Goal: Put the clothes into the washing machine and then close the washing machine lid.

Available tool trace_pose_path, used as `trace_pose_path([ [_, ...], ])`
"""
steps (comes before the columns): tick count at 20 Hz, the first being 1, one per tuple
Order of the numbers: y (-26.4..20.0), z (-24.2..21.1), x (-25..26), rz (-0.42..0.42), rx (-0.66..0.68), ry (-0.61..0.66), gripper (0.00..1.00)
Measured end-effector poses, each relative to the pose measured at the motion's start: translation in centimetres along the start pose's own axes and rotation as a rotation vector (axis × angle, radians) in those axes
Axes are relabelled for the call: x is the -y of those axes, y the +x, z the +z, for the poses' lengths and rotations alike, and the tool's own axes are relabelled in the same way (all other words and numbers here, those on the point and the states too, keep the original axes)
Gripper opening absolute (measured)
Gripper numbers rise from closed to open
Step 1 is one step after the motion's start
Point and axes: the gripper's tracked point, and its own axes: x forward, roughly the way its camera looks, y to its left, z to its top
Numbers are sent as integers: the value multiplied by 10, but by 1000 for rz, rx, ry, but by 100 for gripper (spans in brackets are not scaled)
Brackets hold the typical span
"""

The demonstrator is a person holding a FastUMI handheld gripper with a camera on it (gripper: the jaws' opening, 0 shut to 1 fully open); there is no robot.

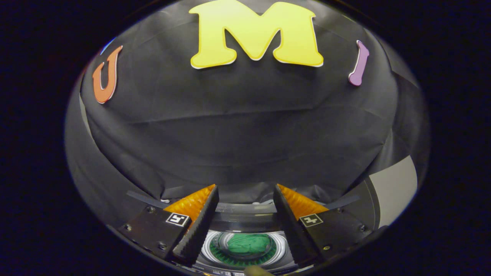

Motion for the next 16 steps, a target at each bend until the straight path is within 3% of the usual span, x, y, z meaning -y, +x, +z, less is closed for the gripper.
trace_pose_path([
  [16,-51,-56,-3,37,83,-50,90],
])
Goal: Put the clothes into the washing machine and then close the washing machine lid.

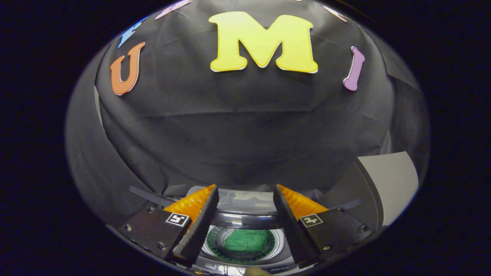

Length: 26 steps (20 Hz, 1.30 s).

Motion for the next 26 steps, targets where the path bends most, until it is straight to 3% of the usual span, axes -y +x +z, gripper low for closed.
trace_pose_path([
  [6,-18,-33,-2,8,-9,2,90],
  [15,-35,-100,-2,9,-125,-7,90],
  [26,-85,-94,8,21,-76,-28,90],
])
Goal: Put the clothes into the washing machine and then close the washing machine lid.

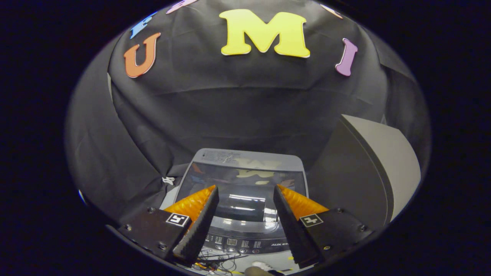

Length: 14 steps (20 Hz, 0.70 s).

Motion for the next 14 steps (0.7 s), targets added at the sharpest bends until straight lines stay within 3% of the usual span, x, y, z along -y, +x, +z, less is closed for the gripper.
trace_pose_path([
  [8,-95,31,31,24,188,40,90],
  [14,-205,50,93,-2,382,50,92],
])
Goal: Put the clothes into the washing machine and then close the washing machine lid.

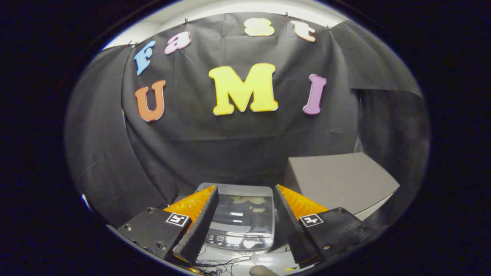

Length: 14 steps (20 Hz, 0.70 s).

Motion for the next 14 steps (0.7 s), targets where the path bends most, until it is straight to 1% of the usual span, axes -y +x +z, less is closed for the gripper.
trace_pose_path([
  [1,-17,11,16,-8,41,-11,93],
  [3,-47,25,49,-27,103,-21,100],
  [6,-87,33,108,-68,178,4,100],
  [8,-114,24,153,-105,198,11,100],
  [10,-138,14,192,-124,217,29,100],
  [14,-186,-32,268,-132,217,41,100],
])
